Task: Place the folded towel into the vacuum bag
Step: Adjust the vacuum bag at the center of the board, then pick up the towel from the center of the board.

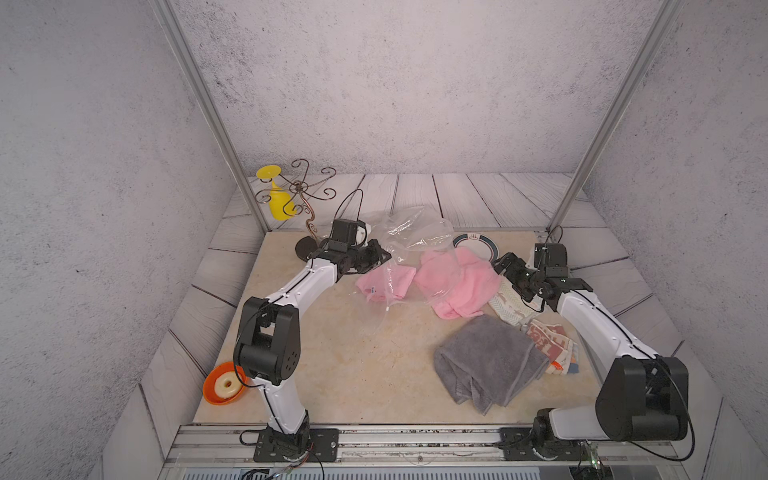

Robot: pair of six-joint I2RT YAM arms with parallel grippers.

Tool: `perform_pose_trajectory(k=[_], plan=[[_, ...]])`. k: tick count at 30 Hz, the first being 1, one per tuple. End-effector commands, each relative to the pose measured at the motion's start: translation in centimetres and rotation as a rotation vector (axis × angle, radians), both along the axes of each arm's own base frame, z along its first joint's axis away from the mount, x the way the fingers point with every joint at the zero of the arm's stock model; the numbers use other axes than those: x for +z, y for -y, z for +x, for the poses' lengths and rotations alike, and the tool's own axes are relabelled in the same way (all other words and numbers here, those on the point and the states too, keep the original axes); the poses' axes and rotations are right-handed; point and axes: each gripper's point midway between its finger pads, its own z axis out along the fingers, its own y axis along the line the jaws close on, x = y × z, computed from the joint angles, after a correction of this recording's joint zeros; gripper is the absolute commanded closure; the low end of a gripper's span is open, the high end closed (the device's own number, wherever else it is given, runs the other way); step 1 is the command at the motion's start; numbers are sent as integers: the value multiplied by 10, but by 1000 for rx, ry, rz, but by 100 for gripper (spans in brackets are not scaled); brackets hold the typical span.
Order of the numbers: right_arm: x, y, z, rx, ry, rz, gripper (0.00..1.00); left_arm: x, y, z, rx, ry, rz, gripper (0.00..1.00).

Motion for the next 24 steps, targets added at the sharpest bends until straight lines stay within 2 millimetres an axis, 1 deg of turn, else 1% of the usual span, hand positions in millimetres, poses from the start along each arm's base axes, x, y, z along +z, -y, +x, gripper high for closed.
perform_pose_trajectory(k=[1,5,9,13,19,22,24], plan=[[-34,-12,-1,4,-117,68,0,7,3,9,1,41,-8,100],[-59,-19,6,-2,-163,110,0,8,4,8,-4,45,-5,100],[-68,-31,19,27,-156,121,1,8,5,6,-14,46,-4,100],[-81,-40,27,52,-212,113,0,2,6,5,-20,38,8,100],[-91,-58,37,102,-253,12,0,-5,8,4,-25,25,21,100],[-103,-63,38,116,-301,-42,0,-8,8,3,-28,21,28,100],[-112,-66,34,118,-345,-84,0,-9,7,3,-29,21,36,100]])
